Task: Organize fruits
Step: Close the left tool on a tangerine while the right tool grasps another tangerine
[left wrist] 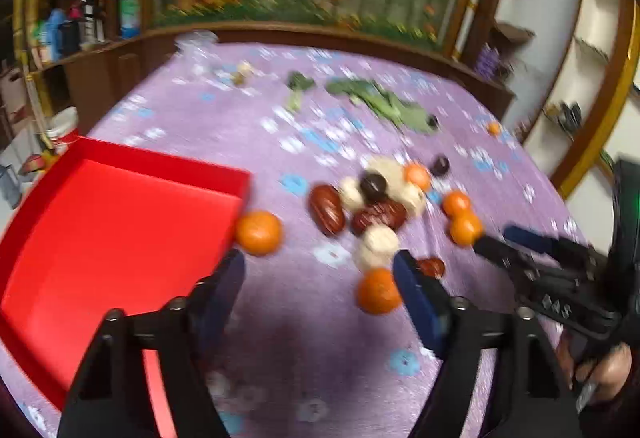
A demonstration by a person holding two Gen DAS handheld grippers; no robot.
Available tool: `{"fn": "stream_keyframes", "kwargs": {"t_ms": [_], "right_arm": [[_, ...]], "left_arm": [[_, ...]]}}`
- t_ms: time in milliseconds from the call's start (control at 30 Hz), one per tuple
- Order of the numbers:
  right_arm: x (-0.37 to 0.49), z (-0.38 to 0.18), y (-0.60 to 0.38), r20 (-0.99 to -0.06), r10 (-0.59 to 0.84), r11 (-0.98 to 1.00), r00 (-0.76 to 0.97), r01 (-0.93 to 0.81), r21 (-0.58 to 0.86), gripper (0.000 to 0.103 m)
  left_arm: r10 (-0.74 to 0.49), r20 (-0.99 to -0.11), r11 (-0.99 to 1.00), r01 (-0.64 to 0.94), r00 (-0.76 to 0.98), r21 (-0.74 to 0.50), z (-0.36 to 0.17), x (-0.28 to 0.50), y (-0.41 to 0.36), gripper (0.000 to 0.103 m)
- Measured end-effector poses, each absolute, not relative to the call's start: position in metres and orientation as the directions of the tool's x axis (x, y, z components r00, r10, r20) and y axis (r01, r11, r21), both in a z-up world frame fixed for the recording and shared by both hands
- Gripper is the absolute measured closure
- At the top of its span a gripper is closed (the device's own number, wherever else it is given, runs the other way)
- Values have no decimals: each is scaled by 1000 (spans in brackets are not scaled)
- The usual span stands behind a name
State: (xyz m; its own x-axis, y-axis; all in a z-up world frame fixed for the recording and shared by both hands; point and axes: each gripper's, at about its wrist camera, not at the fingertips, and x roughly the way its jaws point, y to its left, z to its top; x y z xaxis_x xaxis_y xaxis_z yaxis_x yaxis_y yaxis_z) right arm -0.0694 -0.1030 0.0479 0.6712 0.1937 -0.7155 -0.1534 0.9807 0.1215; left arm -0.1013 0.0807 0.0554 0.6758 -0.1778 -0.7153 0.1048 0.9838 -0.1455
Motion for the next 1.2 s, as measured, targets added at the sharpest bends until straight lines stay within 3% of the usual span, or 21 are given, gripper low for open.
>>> {"fn": "stream_keyframes", "kwargs": {"t_ms": [100,200,300,467,500,567,600,633,933,1200], "right_arm": [[-61,44,-101,-726,200,979,658,-157,128,41],[-52,38,-99,-741,197,980,642,-157,125,42],[-46,33,-98,-755,197,980,626,-154,127,51],[-42,31,-99,-758,189,981,624,-145,125,51],[-41,30,-99,-760,188,982,622,-143,125,51],[-39,29,-99,-763,176,984,621,-135,117,58],[-39,29,-99,-765,167,985,622,-129,111,60],[-38,29,-99,-766,167,985,621,-128,112,65],[-55,49,-97,-734,179,984,655,-130,124,66],[-78,94,-51,-665,295,953,686,-266,147,65]], "left_arm": [[-241,-750,971,152,616,-186,40,-93,68,36],[-245,-773,969,178,585,-172,30,-88,56,36],[-240,-798,969,190,553,-159,19,-82,47,36],[-231,-817,970,190,528,-151,16,-75,45,36],[-222,-819,971,193,529,-138,16,-77,44,39],[-203,-822,972,211,531,-104,16,-79,38,54],[-201,-822,971,220,533,-95,16,-80,36,70],[-191,-822,971,226,536,-78,16,-80,33,71],[-193,-782,979,173,593,-110,34,-89,54,72],[-130,-705,988,35,698,-147,75,-108,119,72]]}}
